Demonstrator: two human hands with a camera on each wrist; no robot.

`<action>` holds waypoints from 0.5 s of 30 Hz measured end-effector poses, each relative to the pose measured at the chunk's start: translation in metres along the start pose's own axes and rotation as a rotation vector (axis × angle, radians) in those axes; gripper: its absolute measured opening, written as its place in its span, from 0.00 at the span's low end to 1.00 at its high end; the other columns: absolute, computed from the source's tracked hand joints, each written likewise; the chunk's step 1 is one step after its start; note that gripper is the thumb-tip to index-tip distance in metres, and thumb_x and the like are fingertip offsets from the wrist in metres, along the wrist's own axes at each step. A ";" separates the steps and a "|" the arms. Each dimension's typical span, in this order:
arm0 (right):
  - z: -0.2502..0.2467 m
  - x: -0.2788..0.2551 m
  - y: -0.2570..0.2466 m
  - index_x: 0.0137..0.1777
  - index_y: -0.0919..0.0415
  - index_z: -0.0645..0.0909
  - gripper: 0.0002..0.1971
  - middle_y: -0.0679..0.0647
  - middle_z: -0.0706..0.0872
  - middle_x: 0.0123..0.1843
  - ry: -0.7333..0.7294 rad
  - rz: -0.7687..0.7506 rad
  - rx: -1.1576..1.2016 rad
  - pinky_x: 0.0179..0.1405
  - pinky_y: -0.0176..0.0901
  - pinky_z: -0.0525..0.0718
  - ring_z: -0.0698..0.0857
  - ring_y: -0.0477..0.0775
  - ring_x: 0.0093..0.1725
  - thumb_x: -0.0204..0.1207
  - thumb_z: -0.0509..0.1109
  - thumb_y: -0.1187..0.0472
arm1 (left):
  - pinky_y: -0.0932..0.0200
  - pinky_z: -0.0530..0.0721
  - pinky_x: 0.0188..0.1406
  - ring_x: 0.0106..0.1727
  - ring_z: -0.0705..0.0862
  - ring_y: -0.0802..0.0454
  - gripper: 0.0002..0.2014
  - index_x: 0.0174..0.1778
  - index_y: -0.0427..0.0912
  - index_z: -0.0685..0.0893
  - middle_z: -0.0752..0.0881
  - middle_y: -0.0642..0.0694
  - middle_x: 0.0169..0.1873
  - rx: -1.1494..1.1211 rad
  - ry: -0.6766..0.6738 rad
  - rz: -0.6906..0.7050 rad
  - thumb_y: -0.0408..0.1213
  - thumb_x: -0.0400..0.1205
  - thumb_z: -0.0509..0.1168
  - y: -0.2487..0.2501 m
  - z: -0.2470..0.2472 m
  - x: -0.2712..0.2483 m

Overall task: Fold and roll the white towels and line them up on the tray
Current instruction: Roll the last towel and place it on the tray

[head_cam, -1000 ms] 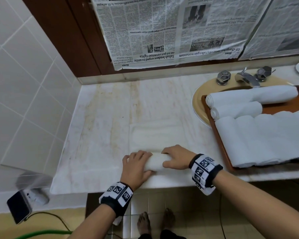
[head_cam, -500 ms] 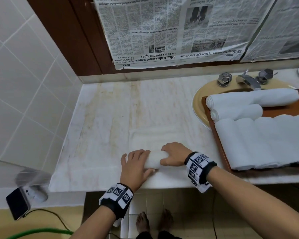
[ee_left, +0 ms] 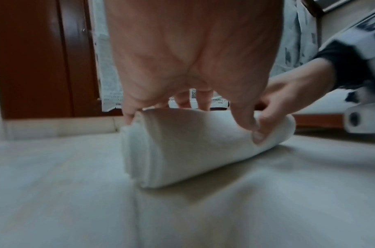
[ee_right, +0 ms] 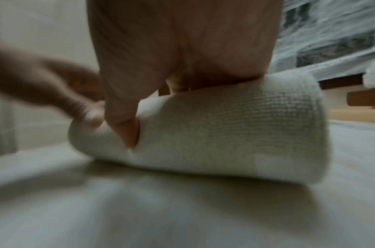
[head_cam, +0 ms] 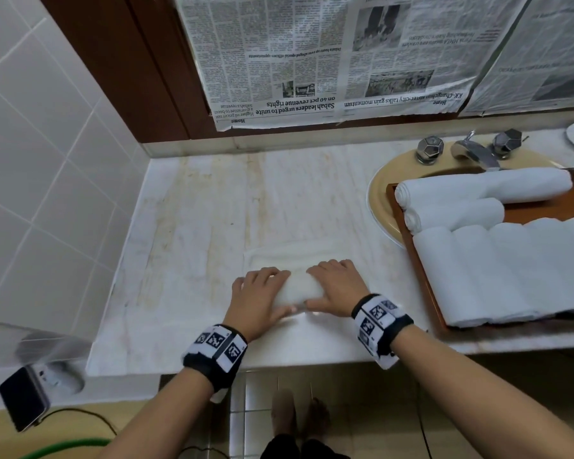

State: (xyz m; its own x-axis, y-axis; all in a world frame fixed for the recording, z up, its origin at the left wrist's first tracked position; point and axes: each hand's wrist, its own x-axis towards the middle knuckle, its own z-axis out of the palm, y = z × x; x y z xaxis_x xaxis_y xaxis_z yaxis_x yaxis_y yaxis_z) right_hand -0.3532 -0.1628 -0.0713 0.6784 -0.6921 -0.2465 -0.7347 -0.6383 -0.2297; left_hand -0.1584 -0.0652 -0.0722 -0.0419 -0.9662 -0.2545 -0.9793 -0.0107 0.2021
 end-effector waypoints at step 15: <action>0.015 -0.026 -0.003 0.72 0.51 0.75 0.37 0.50 0.81 0.66 0.053 -0.015 -0.083 0.62 0.55 0.75 0.81 0.57 0.63 0.69 0.61 0.28 | 0.43 0.68 0.71 0.74 0.72 0.50 0.24 0.77 0.62 0.73 0.77 0.55 0.72 -0.263 -0.255 -0.019 0.63 0.85 0.56 -0.017 -0.021 0.021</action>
State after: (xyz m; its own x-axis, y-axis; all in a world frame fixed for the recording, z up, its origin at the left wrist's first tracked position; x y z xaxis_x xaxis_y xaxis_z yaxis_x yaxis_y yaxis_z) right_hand -0.3690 -0.1377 -0.0780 0.6900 -0.6977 -0.1926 -0.7235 -0.6731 -0.1534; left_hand -0.1390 -0.0908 -0.0615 -0.1046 -0.8702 -0.4815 -0.8972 -0.1263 0.4231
